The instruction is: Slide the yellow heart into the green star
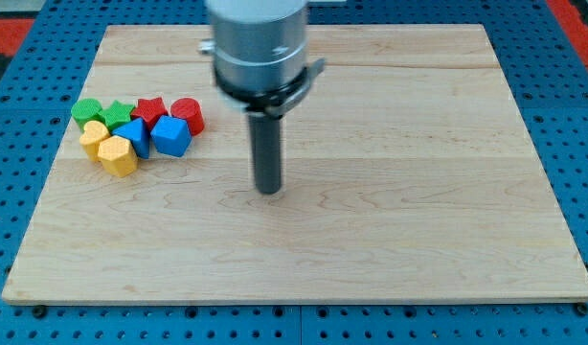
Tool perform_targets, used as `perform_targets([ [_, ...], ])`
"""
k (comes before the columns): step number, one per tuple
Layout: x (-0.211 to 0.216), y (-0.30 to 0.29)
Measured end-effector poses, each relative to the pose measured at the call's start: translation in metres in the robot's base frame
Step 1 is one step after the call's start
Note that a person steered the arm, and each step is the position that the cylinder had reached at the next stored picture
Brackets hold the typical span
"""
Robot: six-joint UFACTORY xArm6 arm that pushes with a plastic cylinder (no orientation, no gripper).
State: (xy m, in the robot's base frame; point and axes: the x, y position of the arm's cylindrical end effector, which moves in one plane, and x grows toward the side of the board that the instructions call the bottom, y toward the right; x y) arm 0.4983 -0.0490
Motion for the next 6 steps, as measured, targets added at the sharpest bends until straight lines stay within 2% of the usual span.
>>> perform_targets([
  [1,0.028,-0.062],
  [2,0.029,-0.165],
  [3,0.017,-0.238],
  [5,-0.051,-0.226],
  [6,-0.062,-0.163],
])
